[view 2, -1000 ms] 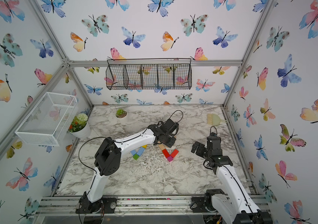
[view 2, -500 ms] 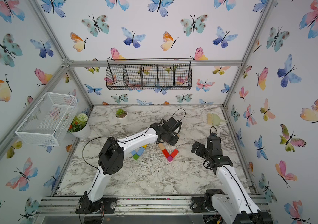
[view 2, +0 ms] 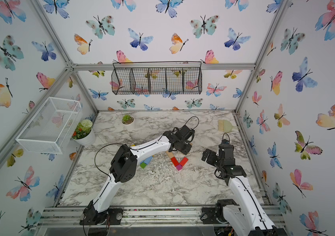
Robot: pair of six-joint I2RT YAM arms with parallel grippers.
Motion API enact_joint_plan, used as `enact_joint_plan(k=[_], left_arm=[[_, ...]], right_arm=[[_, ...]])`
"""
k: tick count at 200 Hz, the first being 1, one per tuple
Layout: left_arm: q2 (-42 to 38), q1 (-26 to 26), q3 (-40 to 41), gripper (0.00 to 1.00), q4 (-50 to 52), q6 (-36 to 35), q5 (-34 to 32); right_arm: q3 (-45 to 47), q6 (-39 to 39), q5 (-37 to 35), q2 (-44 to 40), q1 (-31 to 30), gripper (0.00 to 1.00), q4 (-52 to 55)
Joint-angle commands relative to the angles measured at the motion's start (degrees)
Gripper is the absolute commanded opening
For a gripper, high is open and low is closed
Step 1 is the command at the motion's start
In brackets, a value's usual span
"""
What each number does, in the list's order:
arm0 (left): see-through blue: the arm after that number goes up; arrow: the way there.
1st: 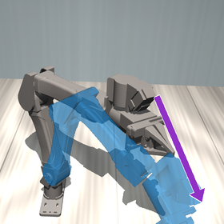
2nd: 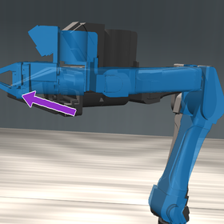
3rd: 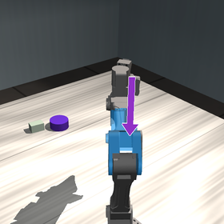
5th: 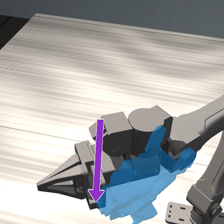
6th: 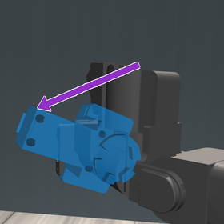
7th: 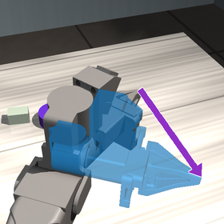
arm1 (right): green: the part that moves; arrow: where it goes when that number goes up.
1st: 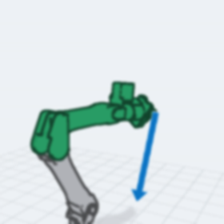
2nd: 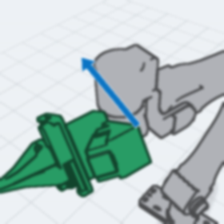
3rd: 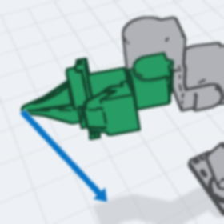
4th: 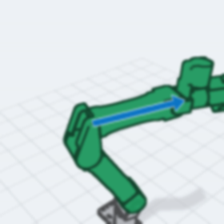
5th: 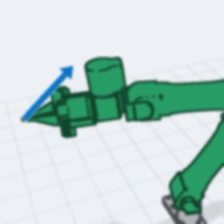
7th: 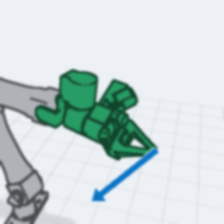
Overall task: Assemble the letter v with building blocks
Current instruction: Place the building block at the center of the board.
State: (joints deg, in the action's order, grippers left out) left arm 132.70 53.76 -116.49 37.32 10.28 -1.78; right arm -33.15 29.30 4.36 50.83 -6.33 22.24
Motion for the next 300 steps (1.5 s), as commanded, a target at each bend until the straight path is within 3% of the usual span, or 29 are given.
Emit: enact_joint_plan(k=[1,300], left_arm=[[0.7,0.4,0.0,0.35,-2.1,0.3,-0.3],[11.9,0.8,-8.2,0.37,-3.6,3.5,1.0]], right_arm=[[0.4,-0.1,0.9,-0.4,0.2,0.99,1.1],[-0.6,-0.4,1.5,-3.2,0.2,0.99,3.2]])
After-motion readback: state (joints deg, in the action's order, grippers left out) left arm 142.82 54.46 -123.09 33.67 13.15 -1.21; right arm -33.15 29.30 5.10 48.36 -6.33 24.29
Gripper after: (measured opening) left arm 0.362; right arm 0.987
